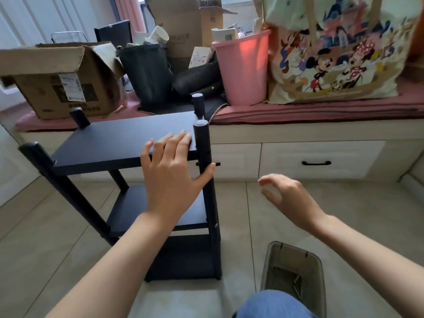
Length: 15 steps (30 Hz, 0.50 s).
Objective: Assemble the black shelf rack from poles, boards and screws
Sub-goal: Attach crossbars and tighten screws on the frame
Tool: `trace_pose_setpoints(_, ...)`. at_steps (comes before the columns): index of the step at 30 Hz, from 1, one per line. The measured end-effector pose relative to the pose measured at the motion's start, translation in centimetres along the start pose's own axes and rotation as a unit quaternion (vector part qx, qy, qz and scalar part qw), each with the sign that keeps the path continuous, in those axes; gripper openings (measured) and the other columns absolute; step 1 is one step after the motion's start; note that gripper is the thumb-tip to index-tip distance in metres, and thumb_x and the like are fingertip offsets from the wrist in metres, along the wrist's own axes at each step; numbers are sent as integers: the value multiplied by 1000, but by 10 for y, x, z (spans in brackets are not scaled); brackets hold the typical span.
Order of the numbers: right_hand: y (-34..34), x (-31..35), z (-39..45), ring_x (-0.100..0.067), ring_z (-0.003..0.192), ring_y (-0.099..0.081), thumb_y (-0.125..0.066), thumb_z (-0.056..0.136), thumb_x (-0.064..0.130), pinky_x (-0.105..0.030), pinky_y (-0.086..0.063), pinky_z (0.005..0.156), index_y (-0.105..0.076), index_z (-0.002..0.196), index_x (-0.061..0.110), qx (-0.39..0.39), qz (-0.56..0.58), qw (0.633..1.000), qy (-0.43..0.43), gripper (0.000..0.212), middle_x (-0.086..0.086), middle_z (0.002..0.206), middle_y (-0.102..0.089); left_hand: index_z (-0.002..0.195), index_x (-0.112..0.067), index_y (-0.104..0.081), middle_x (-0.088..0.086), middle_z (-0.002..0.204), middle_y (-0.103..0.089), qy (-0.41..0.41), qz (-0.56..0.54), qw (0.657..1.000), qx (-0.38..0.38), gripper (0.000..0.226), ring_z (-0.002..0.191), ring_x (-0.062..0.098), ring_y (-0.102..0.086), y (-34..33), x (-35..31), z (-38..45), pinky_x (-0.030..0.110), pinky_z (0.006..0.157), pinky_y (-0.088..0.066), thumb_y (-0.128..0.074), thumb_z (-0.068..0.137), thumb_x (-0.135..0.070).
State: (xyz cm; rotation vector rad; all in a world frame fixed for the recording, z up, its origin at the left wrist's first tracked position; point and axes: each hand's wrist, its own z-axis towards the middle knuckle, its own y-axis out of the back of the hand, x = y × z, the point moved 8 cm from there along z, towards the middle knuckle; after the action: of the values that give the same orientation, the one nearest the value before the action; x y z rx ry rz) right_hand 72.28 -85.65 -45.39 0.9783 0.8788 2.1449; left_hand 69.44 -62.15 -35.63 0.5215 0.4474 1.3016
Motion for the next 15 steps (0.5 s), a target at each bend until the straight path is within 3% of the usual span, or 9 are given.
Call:
trace_pose_setpoints(2, -23, -28, -28, -14, 96, -68, -71, 89, 14, -30, -55, 87, -70, 108, 11, 39, 6, 998, -40, 20, -2, 104, -72, 125, -6, -64, 8, 130, -64, 4, 11, 1000, -16, 66, 125, 31, -55, 0, -4, -1, 49, 112, -28, -61, 85, -58)
trace_pose_setpoints(4, -55, -57, -57, -9, 92, -67, -72, 88, 18, -25, -55, 82, -71, 104, 14, 96, 10, 991, -91, 17, 2, 100, -72, 123, -6, -63, 10, 128, -63, 13, 19, 999, -29, 62, 123, 32, -55, 0, -7, -2, 50, 111, -31, -63, 85, -55)
trace_pose_setpoints(9, -134, -128, -134, -17, 89, -69, -69, 90, 17, -15, -43, 68, -67, 90, 23, 215, 40, 946, -239, 7, 4, 87, -69, 121, -6, -63, 12, 124, -62, 22, 21, 998, -55, 59, 119, 34, -54, 0, -10, -3, 51, 108, -32, -62, 85, -52)
trace_pose_setpoints(12, -172, -160, -168, -18, 98, -67, -68, 90, 19, -19, -39, 70, -67, 95, 25, 261, 7, 918, -300, 7, 2, 98, -71, 121, -6, -62, 12, 124, -62, 23, 28, 998, -60, 60, 118, 34, -53, -2, -7, -4, 48, 106, -31, -62, 86, -55)
trace_pose_setpoints(15, -206, -184, -201, -20, 106, -65, -65, 92, 20, -22, -38, 72, -55, 90, 24, 338, -40, 866, -366, 11, -4, 111, -69, 121, -7, -61, 11, 123, -61, 24, 31, 997, -64, 61, 116, 33, -52, -4, -6, -5, 43, 104, -29, -62, 85, -57)
